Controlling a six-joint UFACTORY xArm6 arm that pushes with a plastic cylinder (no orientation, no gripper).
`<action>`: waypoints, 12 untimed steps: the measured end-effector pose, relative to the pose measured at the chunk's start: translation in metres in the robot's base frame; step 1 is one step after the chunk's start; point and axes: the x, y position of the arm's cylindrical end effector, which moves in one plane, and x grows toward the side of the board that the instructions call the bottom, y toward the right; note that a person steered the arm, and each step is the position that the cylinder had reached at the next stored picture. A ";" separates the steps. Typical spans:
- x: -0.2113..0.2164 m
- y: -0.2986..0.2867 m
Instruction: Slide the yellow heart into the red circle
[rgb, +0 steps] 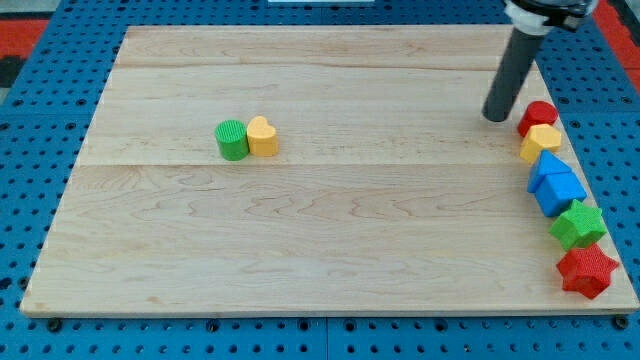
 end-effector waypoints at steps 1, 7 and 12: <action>-0.001 -0.045; -0.003 -0.499; 0.035 -0.236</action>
